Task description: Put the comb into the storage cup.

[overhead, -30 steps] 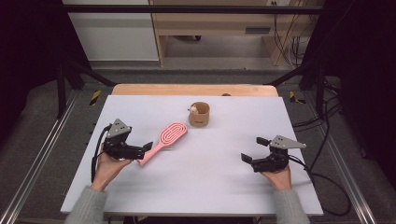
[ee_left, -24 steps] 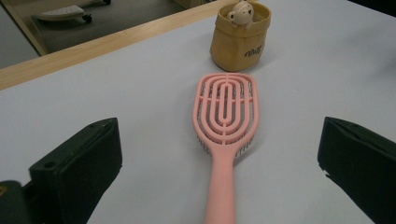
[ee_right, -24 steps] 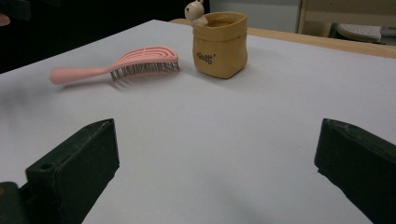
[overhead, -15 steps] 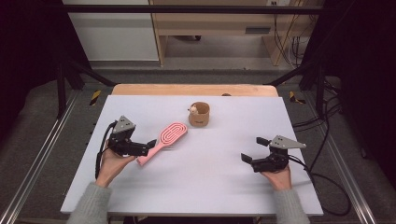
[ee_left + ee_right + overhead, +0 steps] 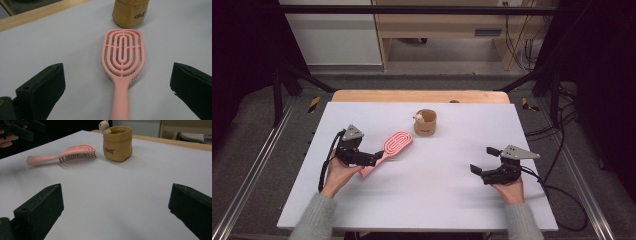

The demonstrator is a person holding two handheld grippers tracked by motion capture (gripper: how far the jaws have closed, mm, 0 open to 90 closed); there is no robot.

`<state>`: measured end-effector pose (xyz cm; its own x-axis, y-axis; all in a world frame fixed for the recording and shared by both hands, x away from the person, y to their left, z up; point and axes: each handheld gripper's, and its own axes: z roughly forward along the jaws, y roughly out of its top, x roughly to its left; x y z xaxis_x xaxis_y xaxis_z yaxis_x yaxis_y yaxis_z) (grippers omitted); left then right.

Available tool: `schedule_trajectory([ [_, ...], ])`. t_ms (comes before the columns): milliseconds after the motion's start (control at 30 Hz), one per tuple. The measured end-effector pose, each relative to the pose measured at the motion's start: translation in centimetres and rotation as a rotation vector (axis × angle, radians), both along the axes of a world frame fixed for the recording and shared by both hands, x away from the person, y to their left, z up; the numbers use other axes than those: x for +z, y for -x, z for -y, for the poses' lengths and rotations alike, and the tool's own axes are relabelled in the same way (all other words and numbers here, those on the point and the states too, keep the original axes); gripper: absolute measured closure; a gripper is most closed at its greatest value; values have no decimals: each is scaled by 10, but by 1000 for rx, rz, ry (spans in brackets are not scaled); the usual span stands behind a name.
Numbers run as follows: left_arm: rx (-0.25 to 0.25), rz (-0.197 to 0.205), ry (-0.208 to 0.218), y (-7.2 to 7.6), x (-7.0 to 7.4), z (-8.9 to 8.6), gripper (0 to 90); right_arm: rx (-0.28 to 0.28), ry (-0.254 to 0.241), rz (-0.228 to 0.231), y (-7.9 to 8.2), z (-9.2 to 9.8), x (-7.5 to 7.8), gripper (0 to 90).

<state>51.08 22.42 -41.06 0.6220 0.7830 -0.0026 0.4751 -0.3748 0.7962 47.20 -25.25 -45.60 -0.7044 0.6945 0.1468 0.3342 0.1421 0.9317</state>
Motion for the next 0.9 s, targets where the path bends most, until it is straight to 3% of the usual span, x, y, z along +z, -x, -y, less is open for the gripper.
schedule_trajectory([
  [900,-11,-80,-72,-12,-27,15,23,2,-1,-1,0,0,0,2],
])
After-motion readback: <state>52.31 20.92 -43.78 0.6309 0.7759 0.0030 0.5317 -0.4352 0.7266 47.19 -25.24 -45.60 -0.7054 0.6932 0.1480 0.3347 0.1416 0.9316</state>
